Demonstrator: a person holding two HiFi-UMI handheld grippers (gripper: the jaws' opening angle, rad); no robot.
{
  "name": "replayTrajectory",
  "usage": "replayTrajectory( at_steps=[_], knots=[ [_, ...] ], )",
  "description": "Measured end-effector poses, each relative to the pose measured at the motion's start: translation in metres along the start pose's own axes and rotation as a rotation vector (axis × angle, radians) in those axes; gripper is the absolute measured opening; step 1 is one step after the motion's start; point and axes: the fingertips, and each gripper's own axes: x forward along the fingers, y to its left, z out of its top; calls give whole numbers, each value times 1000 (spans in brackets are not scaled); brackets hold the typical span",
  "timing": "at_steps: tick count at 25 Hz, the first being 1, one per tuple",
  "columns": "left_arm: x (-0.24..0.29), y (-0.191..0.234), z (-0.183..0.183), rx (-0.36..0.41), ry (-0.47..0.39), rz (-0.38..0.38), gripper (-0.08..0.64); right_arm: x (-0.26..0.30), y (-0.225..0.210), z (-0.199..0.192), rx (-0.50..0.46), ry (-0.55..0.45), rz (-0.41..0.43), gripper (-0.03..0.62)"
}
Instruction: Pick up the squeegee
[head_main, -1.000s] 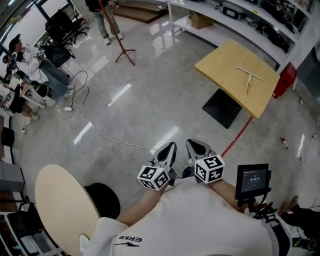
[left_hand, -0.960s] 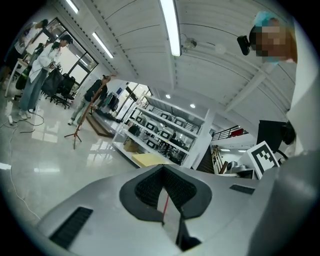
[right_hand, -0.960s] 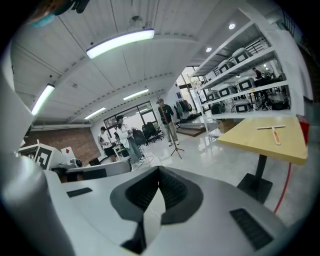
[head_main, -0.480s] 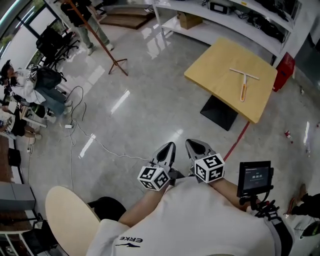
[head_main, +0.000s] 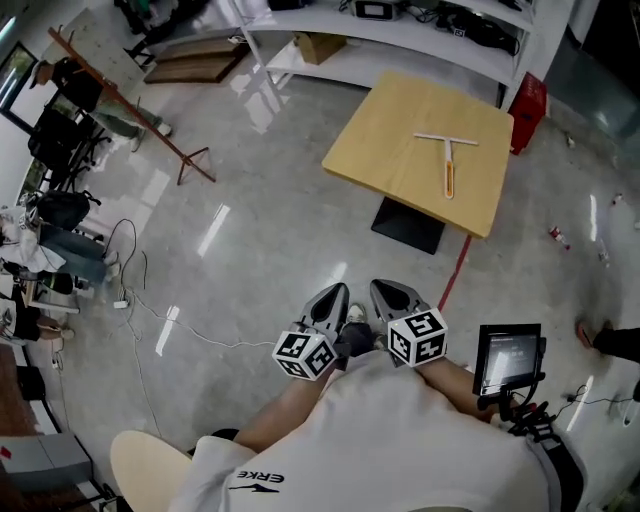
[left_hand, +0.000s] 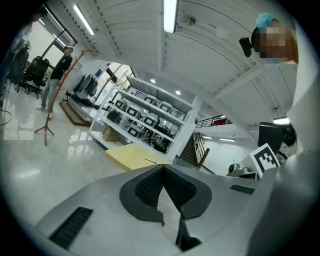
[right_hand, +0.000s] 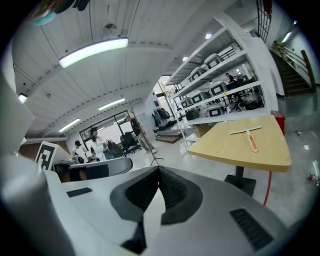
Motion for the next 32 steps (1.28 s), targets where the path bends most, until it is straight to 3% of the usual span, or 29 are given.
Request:
replayTrajectory(
  at_steps=[4,8,16,24,32],
  knots=[
    [43,18,0,1,48,-94,5,23,-34,9,28,-26,-103,5],
    [72,5,22,9,83,-175,5,15,-52,39,53,-58,-191,5],
    [126,18,49,19,134,-305,3,39,-84,73,84,-107,-320,5],
    [150,34,57,6,198,-392,3,58,-97,89,113,-137,-407,5],
    [189,34,50,19,226,-441,3,63,-135,93,134,-155,-471,5]
  ],
)
